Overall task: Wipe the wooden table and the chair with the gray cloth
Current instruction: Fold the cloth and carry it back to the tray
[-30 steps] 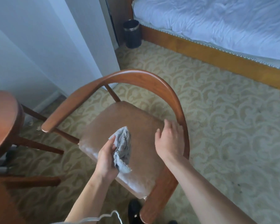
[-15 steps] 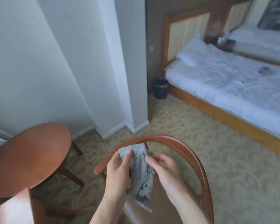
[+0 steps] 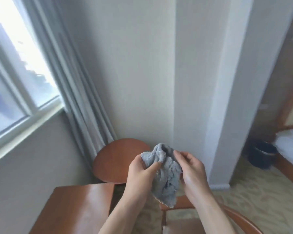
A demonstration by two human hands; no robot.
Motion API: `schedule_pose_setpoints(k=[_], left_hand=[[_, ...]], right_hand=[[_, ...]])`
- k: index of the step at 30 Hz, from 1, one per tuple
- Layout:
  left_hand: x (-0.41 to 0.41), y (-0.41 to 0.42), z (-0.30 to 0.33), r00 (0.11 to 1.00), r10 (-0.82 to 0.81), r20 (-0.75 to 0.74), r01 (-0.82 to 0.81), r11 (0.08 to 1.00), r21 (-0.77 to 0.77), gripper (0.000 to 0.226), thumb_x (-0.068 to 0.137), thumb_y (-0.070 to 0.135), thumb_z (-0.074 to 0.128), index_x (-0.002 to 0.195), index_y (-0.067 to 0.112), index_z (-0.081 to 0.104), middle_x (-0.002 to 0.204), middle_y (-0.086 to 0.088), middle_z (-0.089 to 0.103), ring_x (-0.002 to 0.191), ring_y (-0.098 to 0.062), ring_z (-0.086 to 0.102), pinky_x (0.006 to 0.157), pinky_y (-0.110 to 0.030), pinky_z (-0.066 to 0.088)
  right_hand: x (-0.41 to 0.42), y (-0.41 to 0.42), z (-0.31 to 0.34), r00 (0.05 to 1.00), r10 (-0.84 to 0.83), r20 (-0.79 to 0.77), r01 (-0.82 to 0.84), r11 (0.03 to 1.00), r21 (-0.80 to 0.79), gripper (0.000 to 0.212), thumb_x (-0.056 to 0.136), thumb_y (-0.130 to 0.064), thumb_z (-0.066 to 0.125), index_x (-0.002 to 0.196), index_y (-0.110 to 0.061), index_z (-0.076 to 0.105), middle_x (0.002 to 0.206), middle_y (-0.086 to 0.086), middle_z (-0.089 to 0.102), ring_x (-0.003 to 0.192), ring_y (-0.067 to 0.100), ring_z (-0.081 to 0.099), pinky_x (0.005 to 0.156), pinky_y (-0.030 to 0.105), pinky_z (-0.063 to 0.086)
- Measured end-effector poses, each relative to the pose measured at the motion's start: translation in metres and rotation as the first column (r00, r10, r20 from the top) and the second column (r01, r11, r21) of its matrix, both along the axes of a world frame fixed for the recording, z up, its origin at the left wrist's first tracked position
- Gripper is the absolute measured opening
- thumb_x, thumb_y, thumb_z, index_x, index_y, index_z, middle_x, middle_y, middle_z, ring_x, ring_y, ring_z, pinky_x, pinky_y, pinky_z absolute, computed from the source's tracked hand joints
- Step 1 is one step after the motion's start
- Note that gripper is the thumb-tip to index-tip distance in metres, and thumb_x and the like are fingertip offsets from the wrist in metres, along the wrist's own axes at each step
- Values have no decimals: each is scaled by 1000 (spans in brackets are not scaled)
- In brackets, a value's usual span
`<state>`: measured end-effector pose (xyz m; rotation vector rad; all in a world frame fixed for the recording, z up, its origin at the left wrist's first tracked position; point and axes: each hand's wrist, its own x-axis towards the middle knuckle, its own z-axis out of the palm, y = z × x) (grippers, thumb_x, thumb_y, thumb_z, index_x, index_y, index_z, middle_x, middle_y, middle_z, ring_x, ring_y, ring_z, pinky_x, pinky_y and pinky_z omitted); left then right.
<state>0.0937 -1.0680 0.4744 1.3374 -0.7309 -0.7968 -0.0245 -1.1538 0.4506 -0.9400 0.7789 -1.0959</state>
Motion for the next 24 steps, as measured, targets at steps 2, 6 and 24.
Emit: schedule_pose_setpoints(k=[2, 6, 24], left_hand=[[2, 28, 7, 992, 86, -87, -90, 995, -41, 24, 82, 2, 68, 105, -3, 65, 101, -27, 72, 95, -44, 70, 88, -63, 53], [-11, 106, 22, 911, 326, -253, -361, 927, -105, 18, 91, -5, 61, 108, -5, 66, 101, -28, 72, 81, -38, 73, 67, -44, 61], [-189, 567, 75, 188, 911, -366, -974, 125, -189, 27, 89, 5, 71, 115, 1, 66, 104, -14, 75, 77, -20, 75, 57, -27, 58]], right_hand=[[17, 11, 6, 991, 132, 9, -132, 991, -2, 26, 87, -34, 77, 90, -8, 75, 102, 31, 73, 95, 40, 72, 96, 62, 52], [35, 60, 18, 777, 626, 74, -628, 779, 3, 55, 91, -52, 64, 120, -6, 73, 120, 25, 72, 115, 41, 68, 105, 57, 50], [11, 516, 77, 39, 996, -75, -991, 29, -131, 31, 97, -35, 64, 87, -11, 82, 89, 19, 79, 82, 32, 75, 75, 42, 62]])
